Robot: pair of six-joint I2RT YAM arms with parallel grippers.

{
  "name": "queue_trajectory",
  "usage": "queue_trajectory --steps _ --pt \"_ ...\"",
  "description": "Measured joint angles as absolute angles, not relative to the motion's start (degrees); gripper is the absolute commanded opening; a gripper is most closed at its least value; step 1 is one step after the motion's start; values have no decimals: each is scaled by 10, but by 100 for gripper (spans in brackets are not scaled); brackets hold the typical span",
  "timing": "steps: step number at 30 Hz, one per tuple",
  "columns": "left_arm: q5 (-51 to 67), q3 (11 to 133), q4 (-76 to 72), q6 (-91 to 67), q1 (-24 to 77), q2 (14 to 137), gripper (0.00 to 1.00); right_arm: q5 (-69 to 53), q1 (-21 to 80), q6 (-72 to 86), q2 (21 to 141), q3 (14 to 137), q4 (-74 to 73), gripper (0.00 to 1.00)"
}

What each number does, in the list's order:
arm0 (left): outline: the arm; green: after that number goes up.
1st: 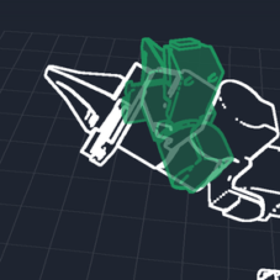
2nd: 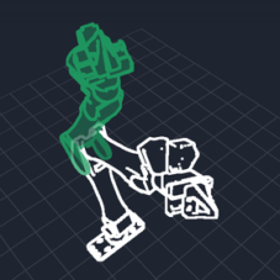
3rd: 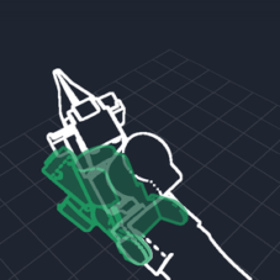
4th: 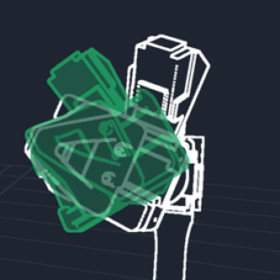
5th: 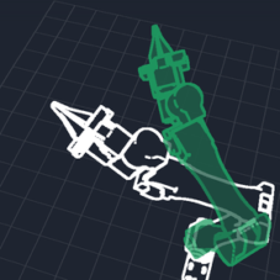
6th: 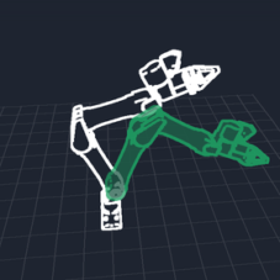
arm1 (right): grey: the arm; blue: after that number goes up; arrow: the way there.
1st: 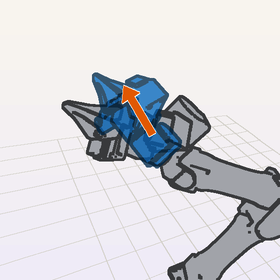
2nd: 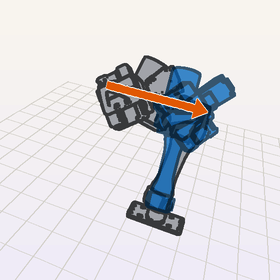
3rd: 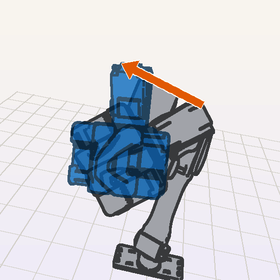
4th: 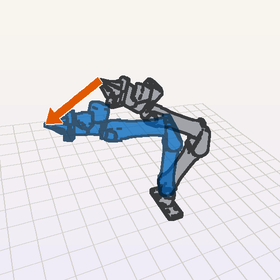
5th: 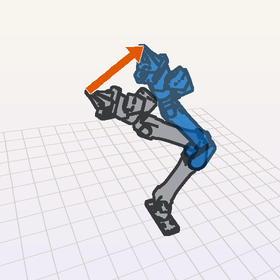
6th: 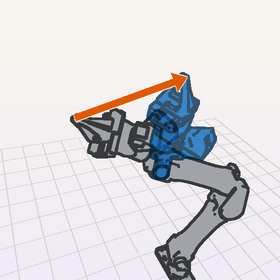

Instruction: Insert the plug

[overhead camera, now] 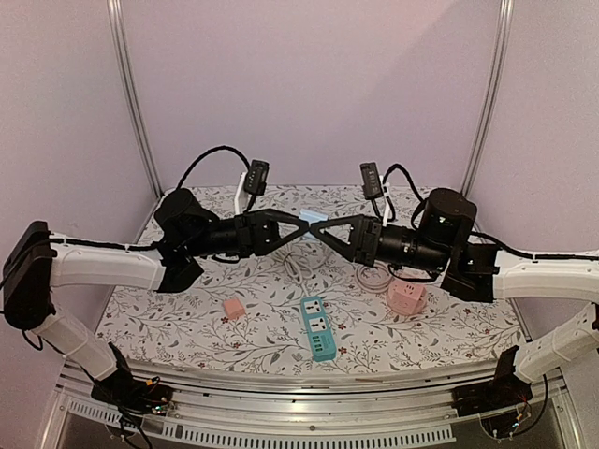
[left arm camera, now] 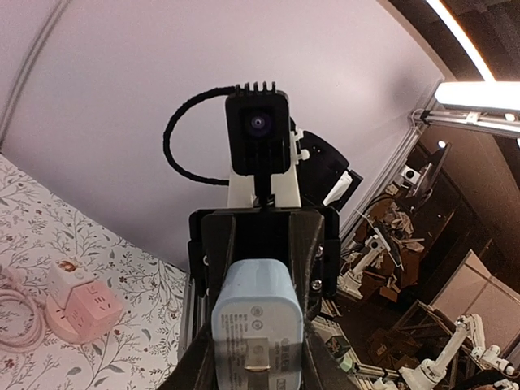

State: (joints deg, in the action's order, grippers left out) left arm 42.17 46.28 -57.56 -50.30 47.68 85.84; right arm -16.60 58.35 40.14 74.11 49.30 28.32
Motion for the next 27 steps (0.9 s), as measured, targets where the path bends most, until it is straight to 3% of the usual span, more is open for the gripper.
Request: queue_trajectory --steps 5,10,27 --pt "417 463 -571 -498 477 854 54 -172 582 401 744 499 280 0" --pt "385 462 -535 -483 476 844 98 -184 582 398 744 511 261 0" --pt "266 427 -369 -402 483 728 99 -154 589 365 743 546 128 0"
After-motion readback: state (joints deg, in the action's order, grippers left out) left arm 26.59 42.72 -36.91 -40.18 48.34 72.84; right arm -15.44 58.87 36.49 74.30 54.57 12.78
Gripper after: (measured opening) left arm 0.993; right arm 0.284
